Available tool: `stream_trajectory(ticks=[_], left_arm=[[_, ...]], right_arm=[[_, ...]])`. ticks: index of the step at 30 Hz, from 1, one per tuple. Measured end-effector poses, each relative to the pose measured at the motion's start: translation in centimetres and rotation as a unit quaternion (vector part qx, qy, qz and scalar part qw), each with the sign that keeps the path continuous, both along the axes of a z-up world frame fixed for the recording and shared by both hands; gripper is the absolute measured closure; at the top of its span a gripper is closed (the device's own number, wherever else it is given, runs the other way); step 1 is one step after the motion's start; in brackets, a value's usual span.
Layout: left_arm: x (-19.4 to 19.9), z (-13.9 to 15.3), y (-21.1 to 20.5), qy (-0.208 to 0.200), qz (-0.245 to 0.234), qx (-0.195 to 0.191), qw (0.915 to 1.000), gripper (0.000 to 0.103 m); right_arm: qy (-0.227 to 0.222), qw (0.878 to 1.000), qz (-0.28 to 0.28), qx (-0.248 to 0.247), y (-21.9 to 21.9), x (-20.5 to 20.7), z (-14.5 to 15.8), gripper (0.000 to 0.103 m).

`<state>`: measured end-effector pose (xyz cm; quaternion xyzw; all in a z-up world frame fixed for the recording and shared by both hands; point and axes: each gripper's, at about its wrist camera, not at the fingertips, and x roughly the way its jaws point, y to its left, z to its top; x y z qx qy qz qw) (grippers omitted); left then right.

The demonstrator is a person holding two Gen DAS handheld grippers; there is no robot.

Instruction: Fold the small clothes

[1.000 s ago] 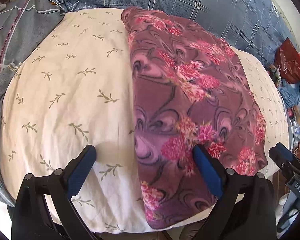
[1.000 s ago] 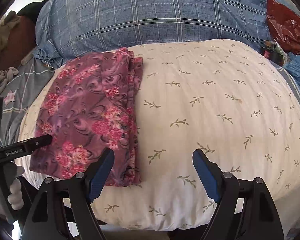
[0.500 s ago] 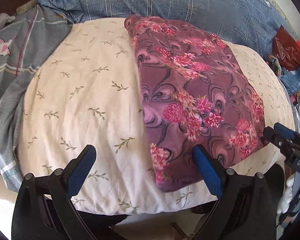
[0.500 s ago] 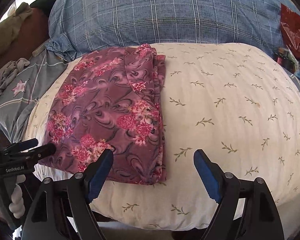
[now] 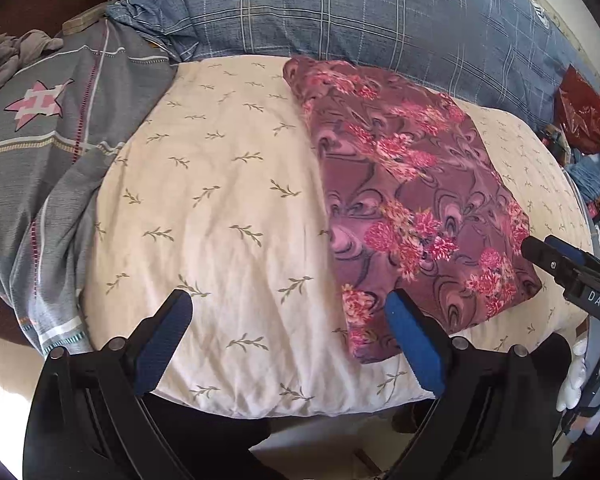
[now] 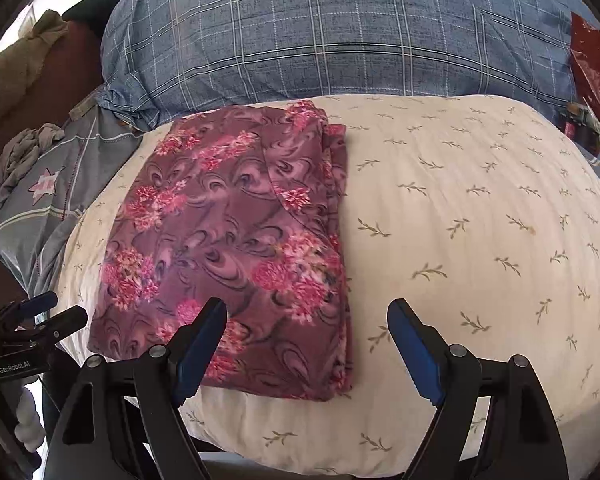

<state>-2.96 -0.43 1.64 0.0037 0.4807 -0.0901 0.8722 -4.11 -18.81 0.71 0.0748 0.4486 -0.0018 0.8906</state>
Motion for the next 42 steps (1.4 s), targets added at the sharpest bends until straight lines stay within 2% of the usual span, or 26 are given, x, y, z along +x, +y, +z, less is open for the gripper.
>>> stream_trajectory(ticks=[6, 12, 18, 33, 37, 38, 40, 42], left_arm=[[0.3, 0.4, -0.1, -0.008, 0.004, 0.003, 1.0000, 0.005], [-0.1, 0.6, -0.9, -0.023, -0.005, 0.019, 0.9995, 0.005], [0.2, 0.8, -1.9, -0.019, -0.004, 0.039, 0.9990, 0.005], [0.7, 1.7, -2.7, -0.018, -0.001, 0.017, 0.9997, 0.005], [1.1, 1.2, -2.4, -0.012, -0.006, -0.017, 0.9998, 0.005], [1.2, 1.0, -2.5, -0.010, -0.006, -0.022, 0.9997, 0.005], [1.3, 0.8, -3.0, -0.010, -0.015, -0.019, 0.9997, 0.005], [1.4, 0.6, -3.6, -0.015, -0.032, -0.018, 0.9992, 0.005]], right_arm=[[-0.010, 0.999, 0.004, -0.033, 0.4, 0.4, 0.1, 0.019], [-0.004, 1.000, 0.002, -0.023, -0.6, 1.0, -0.3, 0.019], [-0.007, 1.000, -0.001, -0.010, -1.6, 0.8, -0.6, 0.019], [-0.014, 0.999, -0.035, -0.003, -5.4, -0.6, -0.2, 0.019], [-0.043, 0.998, -0.047, 0.004, -5.5, -1.6, 0.6, 0.018], [-0.037, 0.998, -0.052, 0.006, -5.2, -1.7, 0.4, 0.018], [-0.026, 0.998, -0.054, 0.011, -4.7, -2.0, 0.3, 0.018], [-0.035, 0.998, -0.048, -0.003, -3.9, -3.2, 1.0, 0.018]])
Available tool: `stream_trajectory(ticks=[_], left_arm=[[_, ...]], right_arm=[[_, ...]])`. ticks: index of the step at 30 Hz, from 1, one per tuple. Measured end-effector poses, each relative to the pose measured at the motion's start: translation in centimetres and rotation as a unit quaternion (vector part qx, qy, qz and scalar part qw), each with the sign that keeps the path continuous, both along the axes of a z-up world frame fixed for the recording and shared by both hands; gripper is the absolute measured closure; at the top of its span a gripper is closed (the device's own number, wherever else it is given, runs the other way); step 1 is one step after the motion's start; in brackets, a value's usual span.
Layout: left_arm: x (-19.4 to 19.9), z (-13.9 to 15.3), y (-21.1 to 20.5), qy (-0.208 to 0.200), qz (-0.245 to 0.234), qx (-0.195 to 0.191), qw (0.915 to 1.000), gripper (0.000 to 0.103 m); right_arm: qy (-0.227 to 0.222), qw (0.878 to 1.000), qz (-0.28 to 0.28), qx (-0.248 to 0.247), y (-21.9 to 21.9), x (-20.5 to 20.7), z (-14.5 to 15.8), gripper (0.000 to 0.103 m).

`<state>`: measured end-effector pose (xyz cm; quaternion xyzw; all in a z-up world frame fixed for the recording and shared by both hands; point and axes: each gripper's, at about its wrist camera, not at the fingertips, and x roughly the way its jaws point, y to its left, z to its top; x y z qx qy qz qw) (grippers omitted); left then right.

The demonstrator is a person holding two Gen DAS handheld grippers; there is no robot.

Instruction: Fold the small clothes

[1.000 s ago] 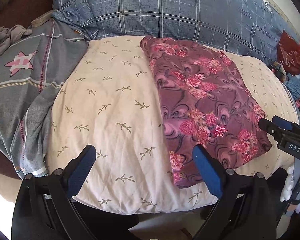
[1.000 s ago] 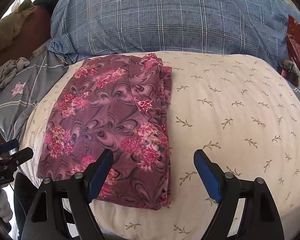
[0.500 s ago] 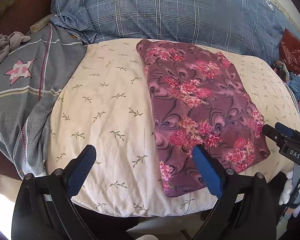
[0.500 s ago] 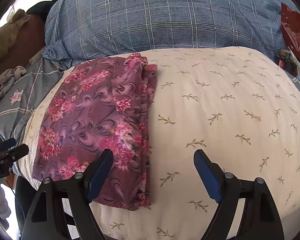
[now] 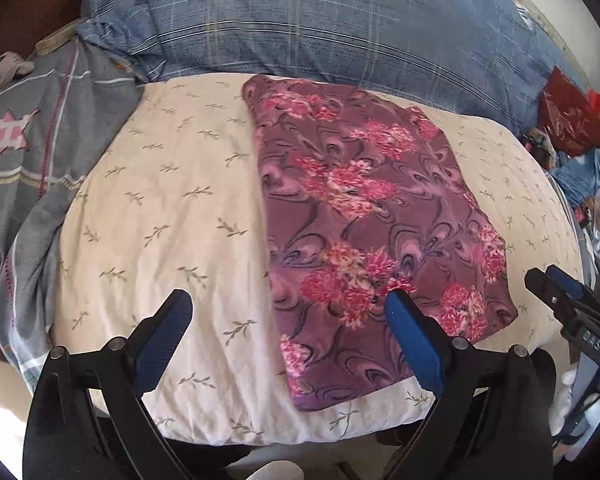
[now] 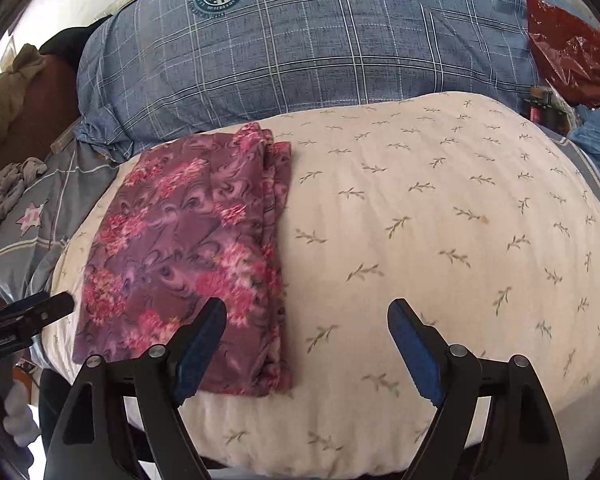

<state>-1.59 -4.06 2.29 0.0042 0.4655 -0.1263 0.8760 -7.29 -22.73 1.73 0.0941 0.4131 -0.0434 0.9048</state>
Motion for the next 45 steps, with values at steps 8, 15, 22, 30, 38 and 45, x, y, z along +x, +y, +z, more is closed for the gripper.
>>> stream_trajectory(ticks=[8, 15, 22, 30, 38, 45], left_arm=[[0.7, -0.5, -0.7, 0.004, -0.020, -0.005, 0.9998, 0.005], [0.7, -0.2, 0.2, -0.014, -0.006, 0.017, 0.9997, 0.005], [-0.2, -0.3, 0.9, -0.023, -0.008, 0.034, 0.9991, 0.005], [-2.1, 0.1, 0.2, -0.038, -0.018, 0.059, 0.9974, 0.005], [-3.8, 0.3, -0.5, -0.043, -0.032, 0.077, 0.9956, 0.005], [-4.5, 0.5, -0.4, -0.044, -0.028, 0.070, 0.9962, 0.005]], right_arm=[[0.012, 1.000, -0.007, -0.017, -0.1, 0.7, 0.8, 0.018], [0.027, 0.999, 0.021, -0.025, 2.1, 2.3, 0.6, 0.018], [0.039, 0.997, 0.039, -0.055, 3.5, 2.2, 0.9, 0.018], [0.033, 0.996, 0.050, -0.062, 3.7, 1.5, 1.3, 0.017], [0.024, 0.996, 0.048, -0.072, 3.7, 0.8, 1.7, 0.017], [0.020, 0.995, 0.043, -0.083, 3.7, 0.0, 1.8, 0.017]])
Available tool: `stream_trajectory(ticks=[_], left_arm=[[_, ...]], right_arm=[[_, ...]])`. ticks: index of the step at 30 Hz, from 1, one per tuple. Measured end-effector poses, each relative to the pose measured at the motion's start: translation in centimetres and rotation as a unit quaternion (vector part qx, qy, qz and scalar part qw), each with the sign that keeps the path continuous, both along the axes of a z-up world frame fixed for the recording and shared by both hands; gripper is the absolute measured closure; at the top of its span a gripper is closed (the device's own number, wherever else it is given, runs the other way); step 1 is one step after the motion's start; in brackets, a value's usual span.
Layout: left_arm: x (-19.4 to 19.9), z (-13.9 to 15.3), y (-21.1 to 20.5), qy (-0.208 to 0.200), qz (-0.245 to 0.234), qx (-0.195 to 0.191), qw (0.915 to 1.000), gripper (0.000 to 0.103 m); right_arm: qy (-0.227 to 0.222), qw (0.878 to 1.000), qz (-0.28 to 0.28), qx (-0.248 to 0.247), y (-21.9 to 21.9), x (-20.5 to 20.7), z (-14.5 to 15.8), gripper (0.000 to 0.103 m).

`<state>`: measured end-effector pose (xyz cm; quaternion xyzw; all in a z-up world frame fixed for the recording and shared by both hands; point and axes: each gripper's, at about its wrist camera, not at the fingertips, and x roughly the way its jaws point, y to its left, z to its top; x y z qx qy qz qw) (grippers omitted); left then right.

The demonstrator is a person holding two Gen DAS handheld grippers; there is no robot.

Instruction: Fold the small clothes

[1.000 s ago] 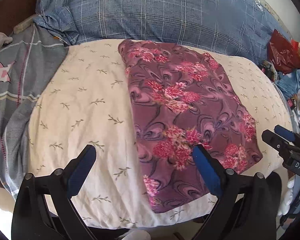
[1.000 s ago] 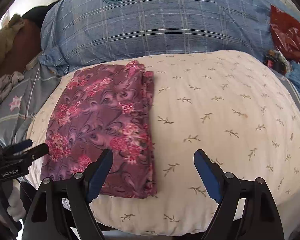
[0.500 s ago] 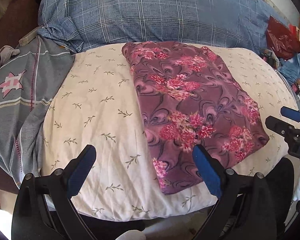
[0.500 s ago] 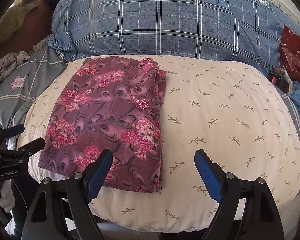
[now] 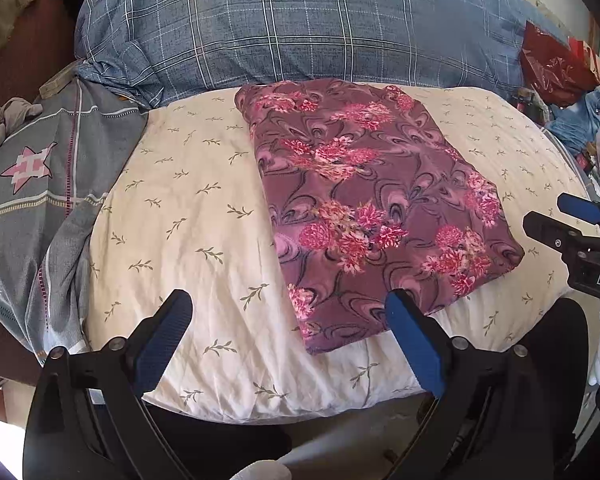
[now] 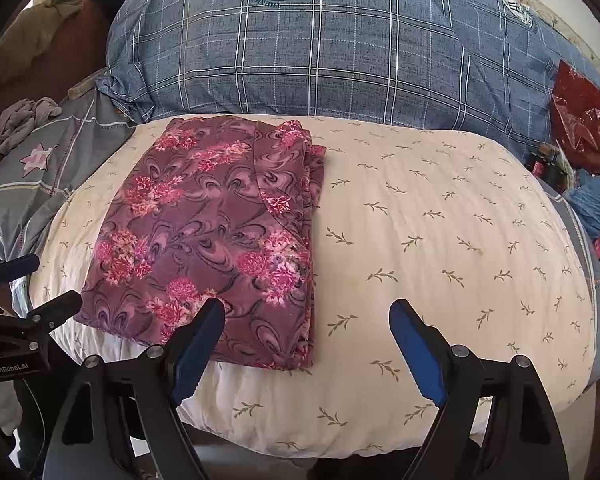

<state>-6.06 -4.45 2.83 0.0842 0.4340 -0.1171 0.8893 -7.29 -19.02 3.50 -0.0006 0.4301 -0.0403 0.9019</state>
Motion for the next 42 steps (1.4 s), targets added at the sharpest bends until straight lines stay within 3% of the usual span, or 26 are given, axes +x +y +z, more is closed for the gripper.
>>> stream_trajectory(ticks=[19, 29, 42], left_arm=[[-0.6, 0.2, -1.4, -0.001, -0.014, -0.001, 0.9999, 0.005], [-0.8, 0.3, -2.3, -0.002, -0.024, -0.006, 0.9997, 0.005], [-0.9, -0.1, -2.3, 0.006, -0.025, -0.018, 0.9995, 0.005]], right_arm=[[-0.033, 0.998, -0.036, -0.035, -1.5, -1.3, 0.6, 0.017], [-0.035, 0.998, -0.050, -0.007, -2.9, -1.8, 0.5, 0.016], [-0.023, 0.998, -0.053, -0.012, -3.0, -2.5, 0.1, 0.015]])
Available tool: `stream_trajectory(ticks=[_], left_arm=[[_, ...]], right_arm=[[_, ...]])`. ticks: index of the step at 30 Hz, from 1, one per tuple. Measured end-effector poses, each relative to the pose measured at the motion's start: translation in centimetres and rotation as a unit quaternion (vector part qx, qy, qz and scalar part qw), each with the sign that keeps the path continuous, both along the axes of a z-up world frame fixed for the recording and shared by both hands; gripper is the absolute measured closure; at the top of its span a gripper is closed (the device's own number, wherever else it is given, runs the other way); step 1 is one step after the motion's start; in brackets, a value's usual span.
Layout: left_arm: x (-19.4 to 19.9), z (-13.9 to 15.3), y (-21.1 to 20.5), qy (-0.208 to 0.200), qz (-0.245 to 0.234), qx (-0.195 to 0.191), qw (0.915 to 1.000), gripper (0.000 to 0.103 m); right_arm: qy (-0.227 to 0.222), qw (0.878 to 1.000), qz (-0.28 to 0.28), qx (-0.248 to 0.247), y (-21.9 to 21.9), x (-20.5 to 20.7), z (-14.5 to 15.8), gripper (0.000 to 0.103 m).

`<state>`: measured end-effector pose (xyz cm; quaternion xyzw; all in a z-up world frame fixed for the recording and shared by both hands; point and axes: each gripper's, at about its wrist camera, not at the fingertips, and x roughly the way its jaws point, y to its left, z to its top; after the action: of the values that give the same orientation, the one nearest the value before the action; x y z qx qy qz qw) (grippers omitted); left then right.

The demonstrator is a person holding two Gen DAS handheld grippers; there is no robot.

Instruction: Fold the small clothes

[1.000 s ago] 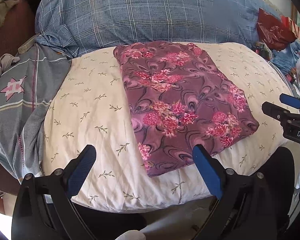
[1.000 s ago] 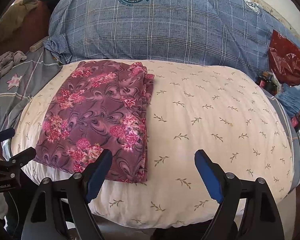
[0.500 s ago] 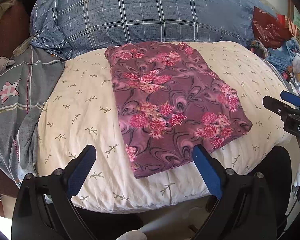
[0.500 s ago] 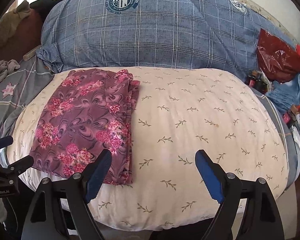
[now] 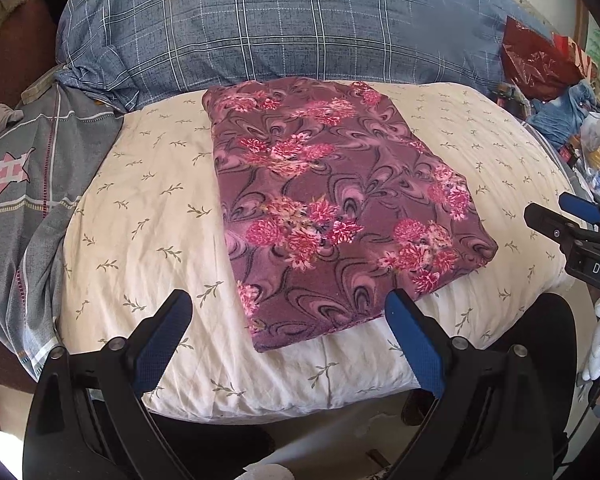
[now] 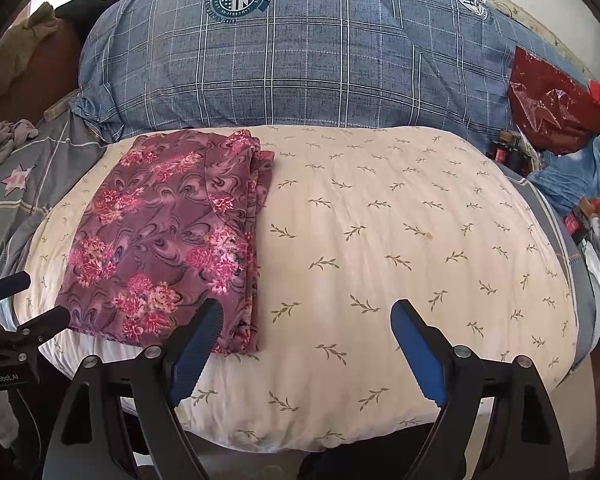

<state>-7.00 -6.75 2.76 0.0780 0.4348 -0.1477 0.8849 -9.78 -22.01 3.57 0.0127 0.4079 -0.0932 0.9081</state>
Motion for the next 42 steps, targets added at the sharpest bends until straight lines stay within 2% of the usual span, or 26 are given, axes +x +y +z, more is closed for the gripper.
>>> stream_trajectory(ticks=[15, 28, 30, 36, 42], left_arm=[[0.0, 0.2, -0.4, 0.002, -0.001, -0.001, 1.0000, 0.005], [-0.3, 0.3, -1.9, 0.000, -0.016, 0.014, 0.9998, 0.005], [-0.1, 0.4, -1.9, 0.001, -0.016, 0.011, 0.9998, 0.005], [0.3, 0.5, -1.8, 0.023, -0.017, -0.035, 0.9990, 0.005], [-0.5, 0.4, -2.5, 0.016, -0.021, -0.025, 0.9993, 0.005]], right_arm=[[0.001, 1.000, -0.004, 0.015, -0.5, -0.5, -0.1, 0.015], [0.005, 1.000, -0.012, 0.023, -1.1, -0.8, -0.4, 0.015], [0.003, 1.000, -0.014, 0.025, -1.2, -0.8, -0.4, 0.015], [0.004, 0.999, -0.021, 0.037, -1.5, -0.9, -0.6, 0.015], [0.003, 0.999, -0.028, 0.044, -2.0, -1.2, -0.6, 0.015]])
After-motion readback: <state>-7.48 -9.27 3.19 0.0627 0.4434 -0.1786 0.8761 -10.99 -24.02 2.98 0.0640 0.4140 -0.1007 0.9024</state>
